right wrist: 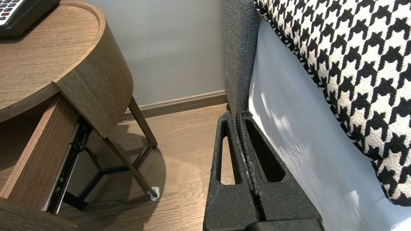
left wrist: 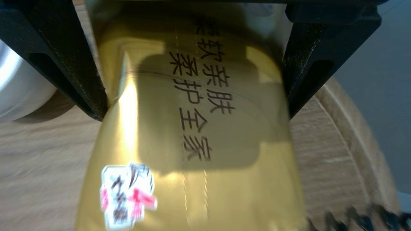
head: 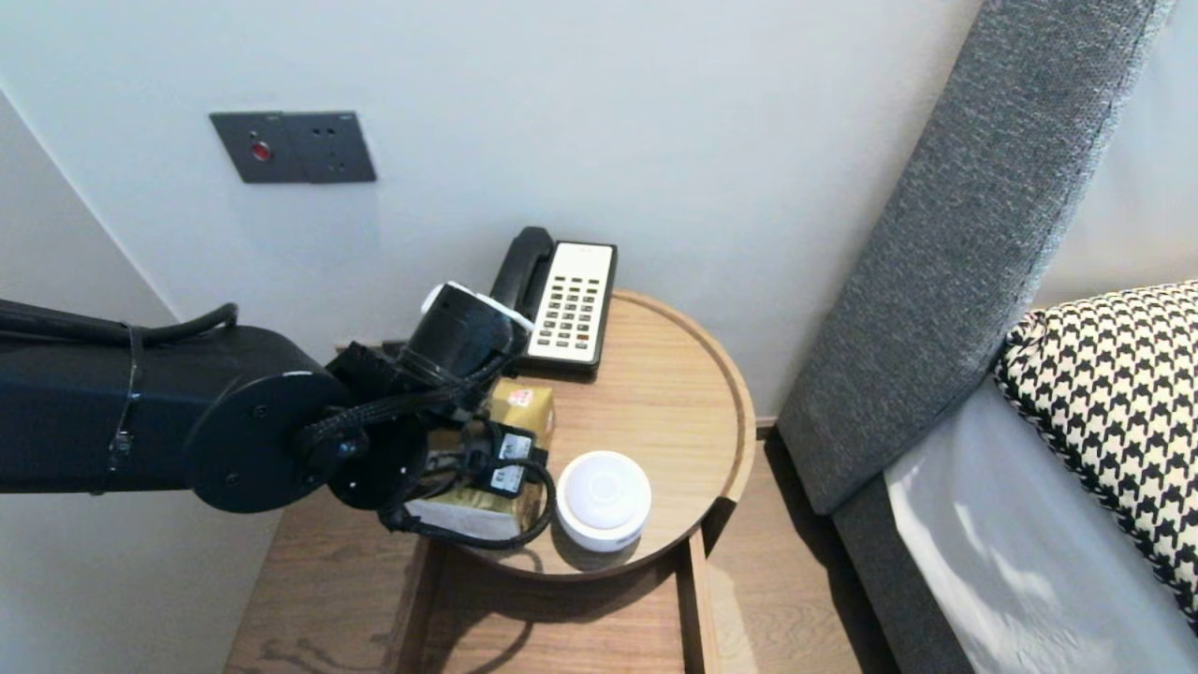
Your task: Put the tissue on the table in the drawer one by one
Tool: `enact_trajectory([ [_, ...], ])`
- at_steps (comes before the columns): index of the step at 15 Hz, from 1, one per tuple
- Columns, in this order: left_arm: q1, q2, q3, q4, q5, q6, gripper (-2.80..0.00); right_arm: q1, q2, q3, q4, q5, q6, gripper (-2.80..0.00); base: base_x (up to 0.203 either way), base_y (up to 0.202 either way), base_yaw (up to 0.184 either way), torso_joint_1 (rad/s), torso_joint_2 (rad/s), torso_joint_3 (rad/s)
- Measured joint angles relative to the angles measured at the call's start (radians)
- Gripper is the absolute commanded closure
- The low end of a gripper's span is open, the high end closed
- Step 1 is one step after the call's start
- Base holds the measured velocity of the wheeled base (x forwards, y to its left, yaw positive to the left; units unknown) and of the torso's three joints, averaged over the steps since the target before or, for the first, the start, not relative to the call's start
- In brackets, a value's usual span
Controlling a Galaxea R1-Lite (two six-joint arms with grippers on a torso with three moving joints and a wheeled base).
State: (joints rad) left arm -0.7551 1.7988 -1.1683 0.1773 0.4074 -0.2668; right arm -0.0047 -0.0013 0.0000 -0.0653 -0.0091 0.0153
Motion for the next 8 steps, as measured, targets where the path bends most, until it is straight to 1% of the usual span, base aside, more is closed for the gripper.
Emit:
enact_trajectory([
  [1,0.0,0.007,0.005,-0.004,0.0,-0.001,-2.8,0.0,0.0,0.0,0.0,0.0,0.0,0.0,0.0,0.0,0.0,0.0,0.0,0.0],
  [2,0.0,0.013,0.015,-0.013,0.0,-0.001,0.0,0.0,0.0,0.0,0.0,0.0,0.0,0.0,0.0,0.0,0.0,0.0,0.0,0.0],
  [5,-0.001,0.023,0.036,-0.028,0.0,-0.006,0.0,0.0,0.0,0.0,0.0,0.0,0.0,0.0,0.0,0.0,0.0,0.0,0.0,0.0],
  [8,-0.001,0.014,0.033,-0.018,0.008,-0.016,0.0,0.0,0.0,0.0,0.0,0.0,0.0,0.0,0.0,0.0,0.0,0.0,0.0,0.0],
])
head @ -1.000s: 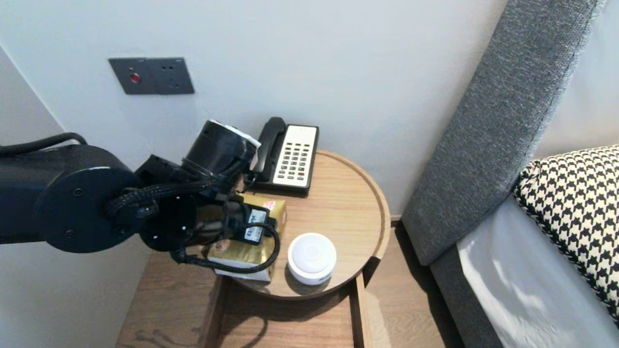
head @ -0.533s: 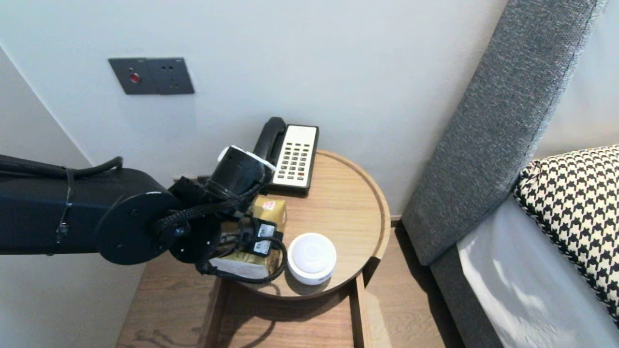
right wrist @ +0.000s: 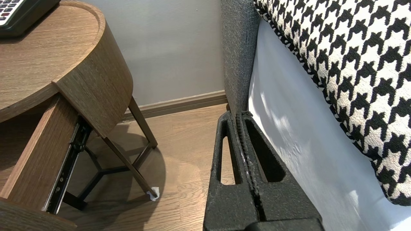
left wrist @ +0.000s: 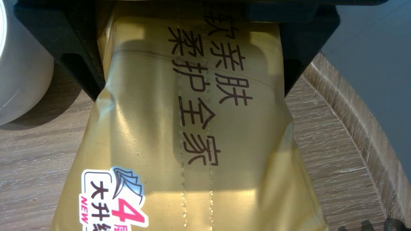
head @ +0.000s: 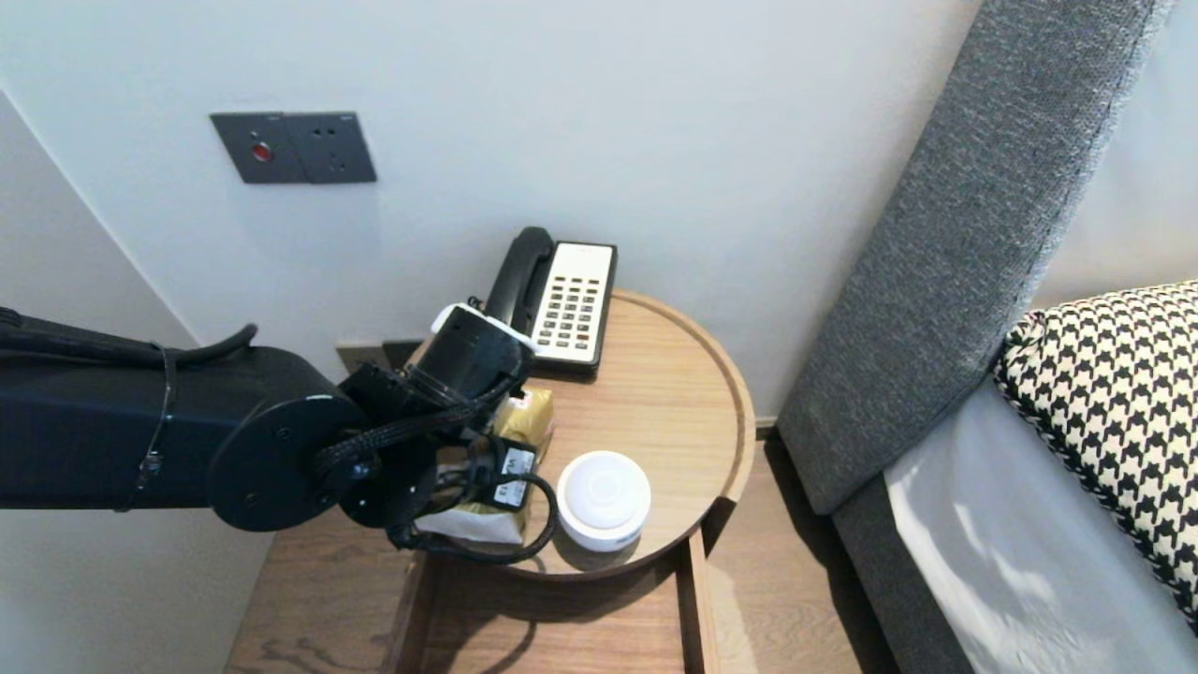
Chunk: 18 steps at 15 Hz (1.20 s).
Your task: Put the tissue on the table in the drawer one by one
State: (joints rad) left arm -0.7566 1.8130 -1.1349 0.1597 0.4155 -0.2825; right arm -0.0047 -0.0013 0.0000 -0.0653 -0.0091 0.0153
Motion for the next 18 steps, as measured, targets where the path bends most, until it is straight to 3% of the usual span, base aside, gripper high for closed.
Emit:
enact_trajectory([
  [5,0.0,-0.09,-0.01,0.076,-0.001,0.004,0.0,0.0,0.0,0.0,0.0,0.0,0.0,0.0,0.0,0.0,0.0,0.0,0.0,0.0],
  [9,-0.003,-0.21,-0.019,0.244,-0.049,-0.011,0.0,0.0,0.0,0.0,0.0,0.0,0.0,0.0,0.0,0.0,0.0,0.0,0.0,0.0],
  [12,-0.009,-0.29,-0.022,0.445,-0.152,-0.079,0.0,0.0,0.0,0.0,0.0,0.0,0.0,0.0,0.0,0.0,0.0,0.0,0.0,0.0],
  [16,-0.04,-0.343,-0.004,0.72,-0.344,-0.116,0.0,0.0,0.0,0.0,0.0,0.0,0.0,0.0,0.0,0.0,0.0,0.0,0.0,0.0],
  [18,-0.07,-0.343,0.03,0.771,-0.414,-0.122,0.0,0.0,0.0,0.0,0.0,0.0,0.0,0.0,0.0,0.0,0.0,0.0,0.0,0.0],
])
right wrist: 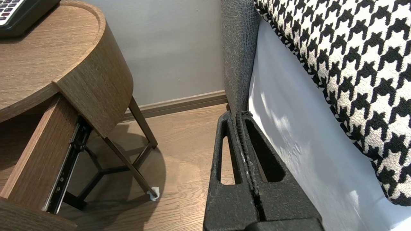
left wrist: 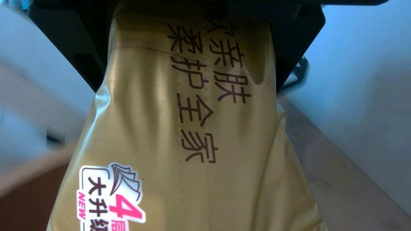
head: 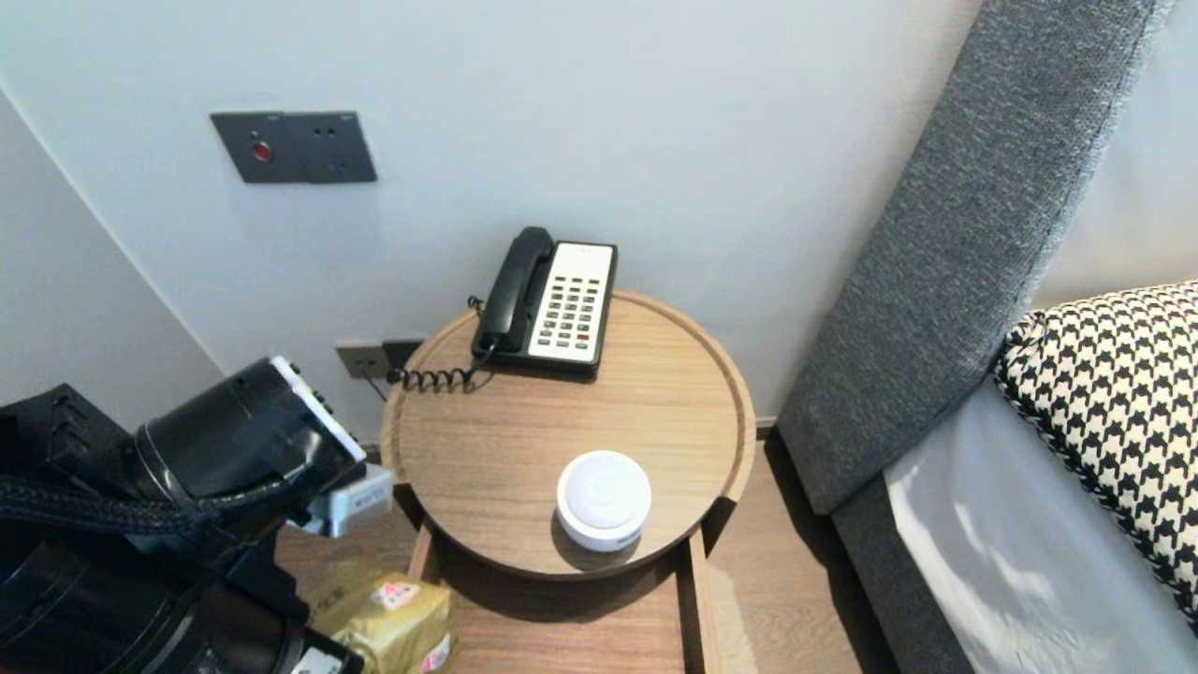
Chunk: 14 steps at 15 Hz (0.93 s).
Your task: Put the tissue on the table in the drawer one by one
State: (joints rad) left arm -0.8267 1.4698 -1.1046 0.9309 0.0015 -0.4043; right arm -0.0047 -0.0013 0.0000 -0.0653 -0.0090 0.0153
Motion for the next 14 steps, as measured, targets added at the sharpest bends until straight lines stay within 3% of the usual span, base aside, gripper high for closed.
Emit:
enact_trajectory([
  [3,-0.041,0.042,0.047,-0.049,-0.053,-0.054,0.0,0.0,0.0,0.0,0.0,0.0,0.0,0.0,0.0,0.0,0.0,0.0,0.0,0.0],
  [6,-0.081,0.098,0.064,-0.134,-0.055,-0.134,0.0,0.0,0.0,0.0,0.0,0.0,0.0,0.0,0.0,0.0,0.0,0.0,0.0,0.0],
  [9,-0.115,0.138,0.072,-0.217,-0.028,-0.204,0.0,0.0,0.0,0.0,0.0,0.0,0.0,0.0,0.0,0.0,0.0,0.0,0.0,0.0],
  [14,-0.122,0.171,0.198,-0.418,0.079,-0.207,0.0,0.0,0.0,0.0,0.0,0.0,0.0,0.0,0.0,0.0,0.0,0.0,0.0,0.0],
])
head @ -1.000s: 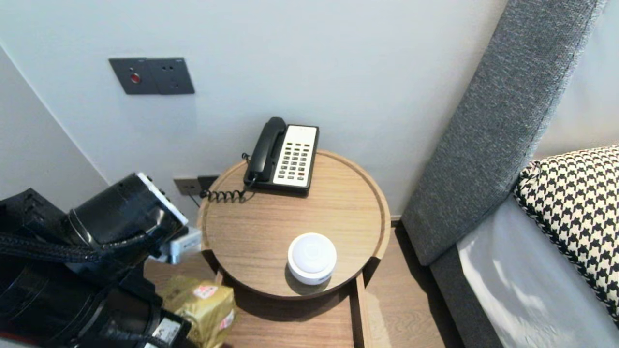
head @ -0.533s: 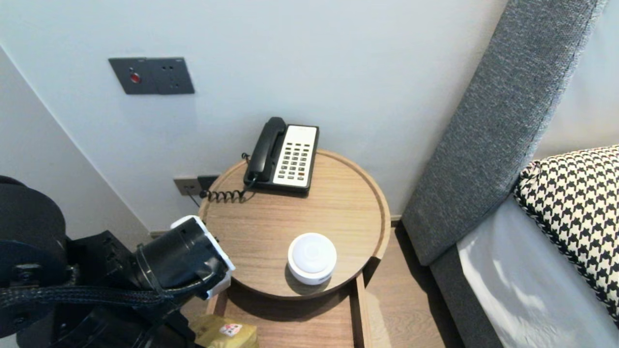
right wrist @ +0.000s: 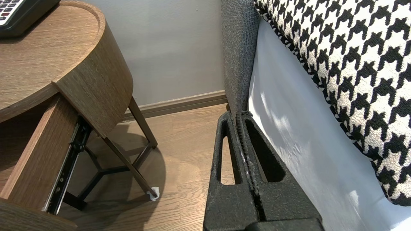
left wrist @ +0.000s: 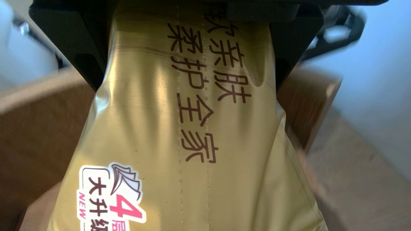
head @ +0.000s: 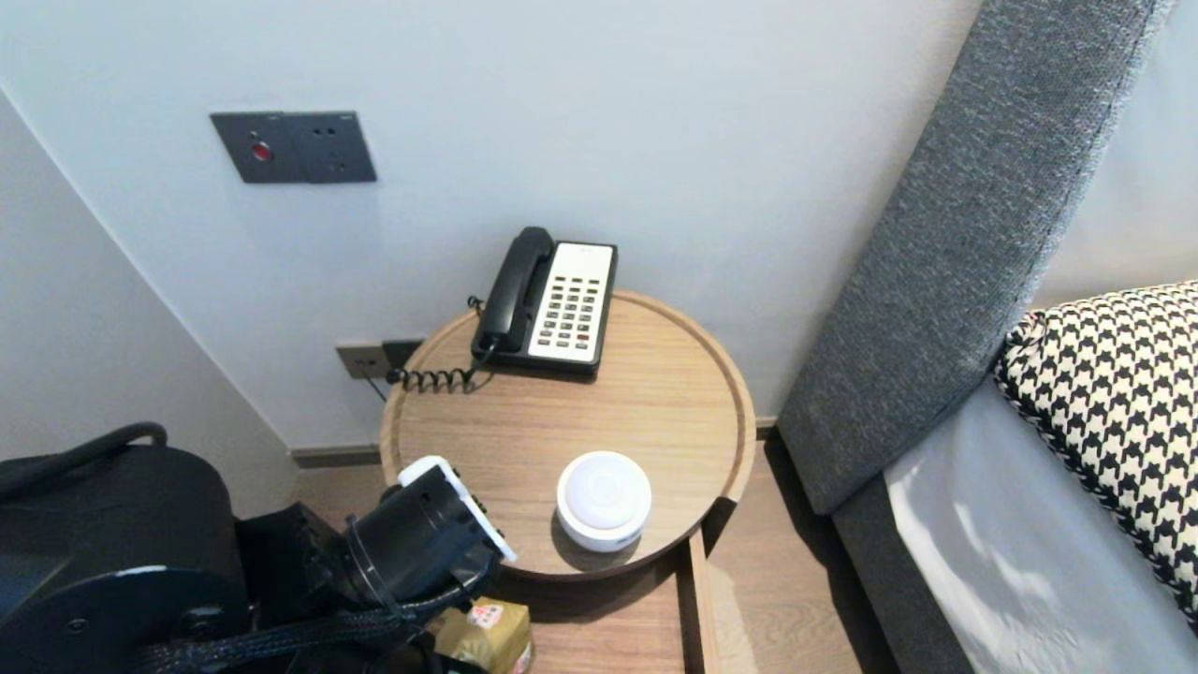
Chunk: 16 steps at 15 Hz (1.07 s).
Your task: Put the tissue on the table in the drawer one by one
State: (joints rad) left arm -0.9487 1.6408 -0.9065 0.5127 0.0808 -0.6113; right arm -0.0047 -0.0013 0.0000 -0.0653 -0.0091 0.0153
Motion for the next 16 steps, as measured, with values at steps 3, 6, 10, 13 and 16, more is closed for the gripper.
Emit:
enact_trajectory([
  [3,-0.002,0.015,0.037,-0.091,-0.001,-0.015,0.0,0.0,0.0,0.0,0.0,0.0,0.0,0.0,0.0,0.0,0.0,0.0,0.0,0.0],
  [6,-0.017,0.041,0.038,-0.132,0.013,-0.072,0.0,0.0,0.0,0.0,0.0,0.0,0.0,0.0,0.0,0.0,0.0,0.0,0.0,0.0],
  [10,-0.025,0.07,0.051,-0.196,0.036,-0.08,0.0,0.0,0.0,0.0,0.0,0.0,0.0,0.0,0.0,0.0,0.0,0.0,0.0,0.0],
  [13,-0.026,0.084,0.057,-0.233,0.053,-0.077,0.0,0.0,0.0,0.0,0.0,0.0,0.0,0.0,0.0,0.0,0.0,0.0,0.0,0.0],
  [16,-0.033,0.094,0.087,-0.28,0.094,-0.077,0.0,0.0,0.0,0.0,0.0,0.0,0.0,0.0,0.0,0.0,0.0,0.0,0.0,0.0],
])
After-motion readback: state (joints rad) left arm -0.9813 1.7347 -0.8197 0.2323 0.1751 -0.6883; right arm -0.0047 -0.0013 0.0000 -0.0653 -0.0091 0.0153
